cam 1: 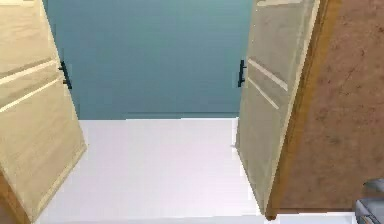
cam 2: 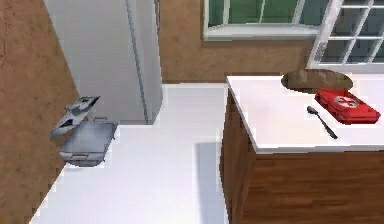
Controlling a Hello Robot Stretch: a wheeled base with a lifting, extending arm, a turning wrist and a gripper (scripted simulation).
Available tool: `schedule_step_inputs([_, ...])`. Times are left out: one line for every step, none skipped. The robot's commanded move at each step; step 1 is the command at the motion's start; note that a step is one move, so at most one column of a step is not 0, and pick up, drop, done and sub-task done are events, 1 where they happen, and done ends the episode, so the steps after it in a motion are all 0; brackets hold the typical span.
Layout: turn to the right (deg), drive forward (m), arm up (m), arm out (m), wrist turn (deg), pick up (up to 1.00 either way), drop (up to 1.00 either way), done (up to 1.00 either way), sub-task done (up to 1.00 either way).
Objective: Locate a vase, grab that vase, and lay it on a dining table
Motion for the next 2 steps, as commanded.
schedule_step_inputs([0.0, 1.00, 0.00, 0.00, 0.0, 0.00, 0.00, 0.00, 0.00])
schedule_step_inputs([0.0, 1.00, 0.00, 0.00, 0.0, 0.00, 0.00, 0.00, 0.00])
